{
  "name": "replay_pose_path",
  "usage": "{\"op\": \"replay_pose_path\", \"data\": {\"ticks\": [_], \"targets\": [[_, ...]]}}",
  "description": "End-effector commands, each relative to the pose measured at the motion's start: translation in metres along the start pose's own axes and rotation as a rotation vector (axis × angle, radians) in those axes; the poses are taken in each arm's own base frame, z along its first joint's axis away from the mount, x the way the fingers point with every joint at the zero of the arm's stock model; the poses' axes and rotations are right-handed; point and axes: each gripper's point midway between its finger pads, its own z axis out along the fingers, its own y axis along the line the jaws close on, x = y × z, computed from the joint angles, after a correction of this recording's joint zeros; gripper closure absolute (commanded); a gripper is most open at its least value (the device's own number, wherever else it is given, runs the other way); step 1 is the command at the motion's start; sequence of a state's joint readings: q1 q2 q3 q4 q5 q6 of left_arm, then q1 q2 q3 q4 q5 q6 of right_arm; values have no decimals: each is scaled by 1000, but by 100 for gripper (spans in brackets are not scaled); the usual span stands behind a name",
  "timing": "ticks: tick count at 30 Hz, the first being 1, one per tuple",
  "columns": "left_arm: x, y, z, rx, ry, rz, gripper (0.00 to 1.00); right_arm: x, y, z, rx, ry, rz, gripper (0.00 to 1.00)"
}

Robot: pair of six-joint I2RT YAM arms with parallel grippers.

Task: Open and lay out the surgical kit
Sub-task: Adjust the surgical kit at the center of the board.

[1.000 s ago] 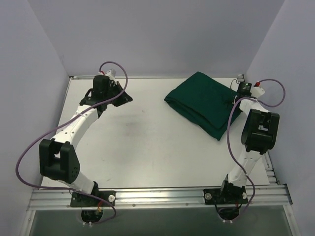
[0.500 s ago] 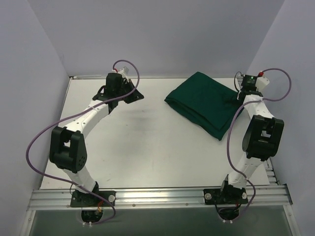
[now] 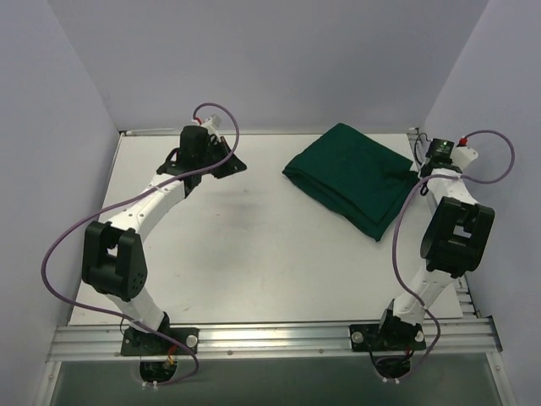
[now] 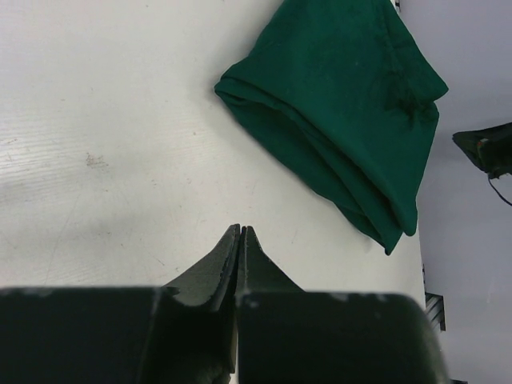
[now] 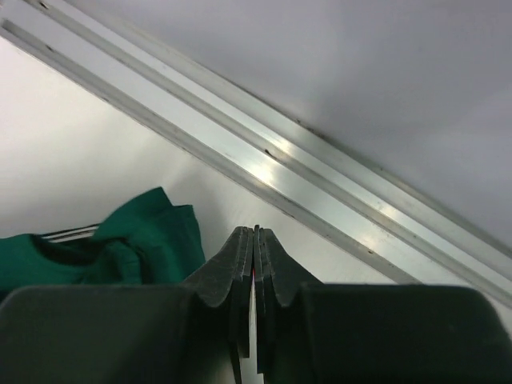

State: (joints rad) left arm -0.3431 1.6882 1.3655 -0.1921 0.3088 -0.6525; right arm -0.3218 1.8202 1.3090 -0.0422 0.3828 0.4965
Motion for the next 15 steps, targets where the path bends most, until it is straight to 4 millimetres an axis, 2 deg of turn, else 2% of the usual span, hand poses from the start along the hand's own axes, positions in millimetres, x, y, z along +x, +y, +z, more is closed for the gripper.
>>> {"op": "replay_pose_path", "data": {"ticks": [1,6,7,8,9,10,12,13,15], "targets": [[-10,-21,-15,62,-27,44,98,18,-4,19,53,33,-19,100],[-5,-18,-18,58,-15,60,98,20,14,39,7,45,-52,100],[-4,-17,-18,52,-17,68,98,28,15,48,11,66,-71,100],[-4,-14,-18,42,-17,70,98,33,22,51,-16,90,-87,100],[-3,-12,-17,38,-14,73,98,26,31,54,-42,85,-111,100],[-1,-10,-16,32,-10,73,98,34,35,62,-53,103,-129,100],[1,-8,-13,30,-3,71,98,32,53,64,-110,102,-160,99],[2,-6,-11,29,2,70,98,38,57,69,-120,114,-178,98],[3,-5,-9,24,9,65,98,39,79,66,-187,105,-224,97]]}}
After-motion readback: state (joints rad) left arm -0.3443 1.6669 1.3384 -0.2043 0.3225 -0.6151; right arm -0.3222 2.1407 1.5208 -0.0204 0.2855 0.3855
